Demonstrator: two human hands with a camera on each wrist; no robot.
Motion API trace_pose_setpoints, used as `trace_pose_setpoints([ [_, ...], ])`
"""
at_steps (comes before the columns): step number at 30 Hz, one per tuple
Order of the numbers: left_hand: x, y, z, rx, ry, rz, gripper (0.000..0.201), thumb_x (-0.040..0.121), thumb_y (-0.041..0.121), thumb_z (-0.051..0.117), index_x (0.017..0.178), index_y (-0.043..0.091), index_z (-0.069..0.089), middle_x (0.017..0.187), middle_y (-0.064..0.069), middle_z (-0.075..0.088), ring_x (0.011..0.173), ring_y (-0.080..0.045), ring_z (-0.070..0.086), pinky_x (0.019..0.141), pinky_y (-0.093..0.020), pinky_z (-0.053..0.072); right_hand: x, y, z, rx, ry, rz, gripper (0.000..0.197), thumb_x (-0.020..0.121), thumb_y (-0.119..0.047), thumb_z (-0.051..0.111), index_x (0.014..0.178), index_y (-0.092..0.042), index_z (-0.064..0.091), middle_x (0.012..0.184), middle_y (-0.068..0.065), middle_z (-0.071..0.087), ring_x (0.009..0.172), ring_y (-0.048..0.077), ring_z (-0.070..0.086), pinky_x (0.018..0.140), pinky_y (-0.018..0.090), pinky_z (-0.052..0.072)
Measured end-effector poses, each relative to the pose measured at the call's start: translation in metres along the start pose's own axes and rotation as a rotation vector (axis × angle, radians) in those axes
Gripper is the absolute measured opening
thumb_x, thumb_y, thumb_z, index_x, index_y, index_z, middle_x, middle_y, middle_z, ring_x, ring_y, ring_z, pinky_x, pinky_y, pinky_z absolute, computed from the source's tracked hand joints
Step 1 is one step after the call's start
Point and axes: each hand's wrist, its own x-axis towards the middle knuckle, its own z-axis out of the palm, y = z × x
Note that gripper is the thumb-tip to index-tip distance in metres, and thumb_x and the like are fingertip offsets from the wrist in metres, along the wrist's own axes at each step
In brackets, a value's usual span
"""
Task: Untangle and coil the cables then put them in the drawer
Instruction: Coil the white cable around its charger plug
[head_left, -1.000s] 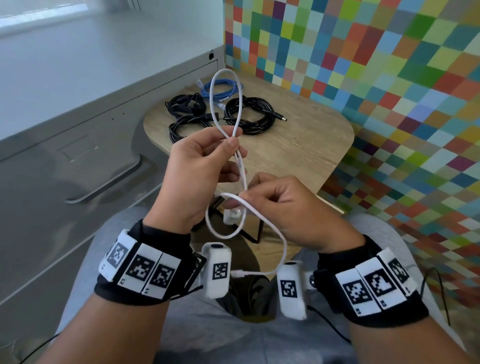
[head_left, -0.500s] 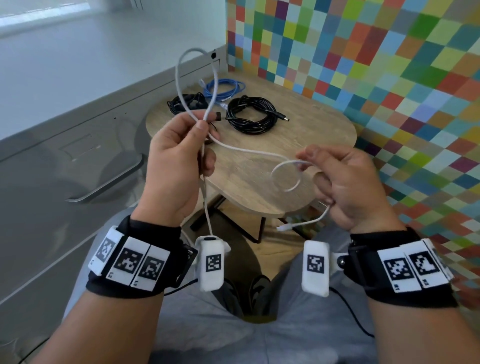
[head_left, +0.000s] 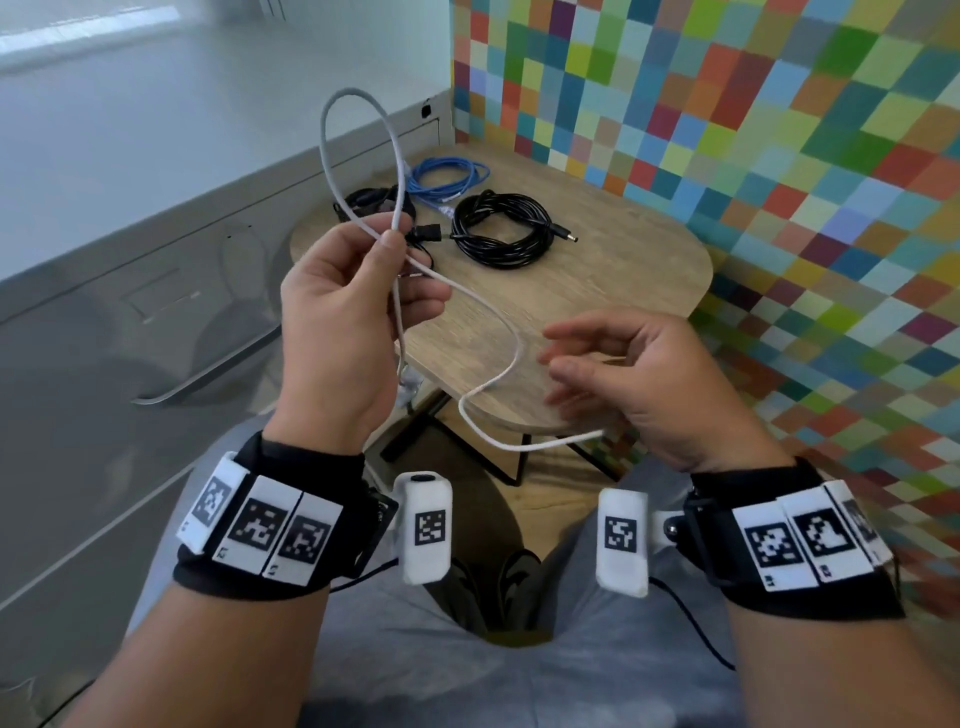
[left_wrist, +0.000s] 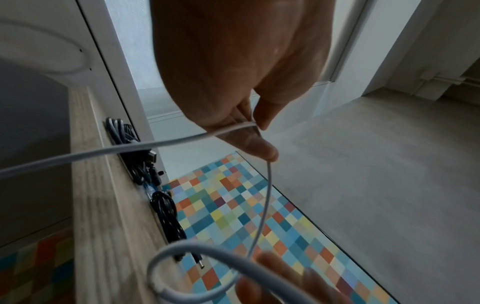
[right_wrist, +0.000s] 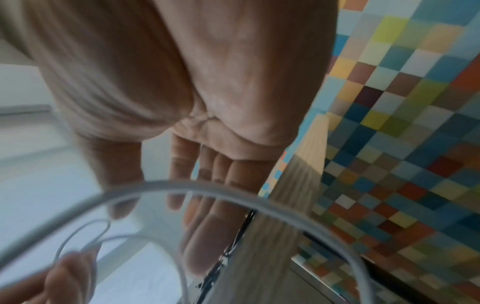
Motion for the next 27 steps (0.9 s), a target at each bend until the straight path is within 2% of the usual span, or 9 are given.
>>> trace_pose_setpoints([
  [3, -0.005, -0.001, 0.004, 0.039, -0.13, -0.034, 0.015, 0.104, 0.006, 0.056, 0.113, 0.003, 0.066, 0.082, -0.011, 0.07, 0.06, -0.019, 0.069, 0.058, -0.024, 0.058, 0.004, 0.003, 0.01, -0.02, 0.06, -0.059, 0.045, 0.078, -0.028, 0.08, 0.122, -0.023, 0.071, 0.121, 0.004, 0.073, 0.104, 0.026, 0.075, 0.081, 0.047, 0.064],
  [6, -0.01, -0.005, 0.009, 0.147, -0.278, -0.086, 0.017, 0.101, 0.003, 0.059, 0.116, 0.005, 0.067, 0.082, -0.012, 0.073, 0.057, -0.02, 0.066, 0.053, -0.024, 0.053, 0.004, 0.002, 0.018, -0.006, 0.018, -0.105, 0.042, 0.087, -0.029, 0.075, 0.128, -0.024, 0.067, 0.112, 0.006, 0.078, 0.103, 0.019, 0.074, 0.093, 0.04, 0.06],
  [8, -0.012, -0.007, 0.011, 0.203, -0.315, -0.095, 0.02, 0.1, 0.004, 0.062, 0.119, 0.008, 0.067, 0.083, -0.011, 0.074, 0.054, -0.02, 0.061, 0.05, -0.024, 0.048, 0.001, 0.0, 0.021, 0.051, -0.033, -0.083, 0.036, 0.09, -0.025, 0.069, 0.125, -0.018, 0.069, 0.09, 0.019, 0.075, 0.085, 0.03, 0.074, 0.087, 0.045, 0.062],
  [10, -0.013, -0.008, 0.012, 0.227, -0.336, -0.097, 0.022, 0.099, 0.005, 0.063, 0.12, 0.012, 0.066, 0.086, -0.013, 0.076, 0.053, -0.021, 0.06, 0.049, -0.024, 0.046, 0.0, -0.002, 0.022, 0.107, -0.053, -0.069, 0.024, 0.096, -0.014, 0.067, 0.118, -0.011, 0.073, 0.08, 0.037, 0.061, 0.065, 0.038, 0.063, 0.069, 0.042, 0.064],
  [13, -0.014, -0.008, 0.012, 0.238, -0.352, -0.097, 0.021, 0.099, 0.005, 0.063, 0.12, 0.009, 0.064, 0.089, -0.015, 0.077, 0.055, -0.023, 0.06, 0.051, -0.026, 0.047, 0.001, -0.001, 0.021, 0.092, -0.037, -0.091, 0.018, 0.095, -0.014, 0.07, 0.112, -0.01, 0.075, 0.067, 0.019, 0.056, 0.046, 0.024, 0.05, 0.05, 0.033, 0.054],
  [15, -0.014, -0.007, 0.012, 0.231, -0.348, -0.109, 0.02, 0.099, 0.004, 0.063, 0.119, 0.005, 0.063, 0.09, -0.014, 0.076, 0.056, -0.023, 0.061, 0.051, -0.027, 0.048, 0.0, -0.002, 0.022, 0.11, -0.057, -0.099, 0.023, 0.091, -0.018, 0.074, 0.113, -0.013, 0.074, 0.075, 0.009, 0.06, 0.046, 0.02, 0.05, 0.051, 0.036, 0.054],
  [19, -0.015, -0.009, 0.012, 0.282, -0.361, -0.12, 0.027, 0.095, 0.003, 0.068, 0.122, 0.008, 0.066, 0.092, -0.011, 0.066, 0.054, -0.021, 0.059, 0.048, -0.025, 0.046, 0.0, -0.001, 0.026, 0.151, -0.071, -0.079, 0.034, 0.092, -0.018, 0.069, 0.125, -0.014, 0.066, 0.093, 0.022, 0.064, 0.048, 0.027, 0.053, 0.049, 0.037, 0.054],
  [23, -0.016, -0.009, 0.013, 0.335, -0.374, -0.146, 0.051, 0.093, 0.003, 0.072, 0.137, 0.023, 0.057, 0.082, -0.007, 0.061, 0.052, -0.021, 0.057, 0.047, -0.026, 0.044, 0.0, 0.001, 0.025, 0.064, -0.122, -0.083, 0.026, 0.099, -0.01, 0.064, 0.122, -0.017, 0.071, 0.075, 0.013, 0.067, 0.041, 0.02, 0.038, 0.041, 0.029, 0.041],
  [27, -0.012, -0.006, 0.008, 0.335, -0.33, -0.147, 0.053, 0.09, 0.006, 0.076, 0.136, 0.024, 0.057, 0.077, -0.006, 0.066, 0.052, -0.019, 0.056, 0.048, -0.026, 0.043, 0.0, -0.001, 0.017, 0.06, -0.034, -0.117, 0.02, 0.101, -0.005, 0.062, 0.112, -0.016, 0.075, 0.071, 0.008, 0.064, 0.046, 0.018, 0.045, 0.042, 0.029, 0.043],
])
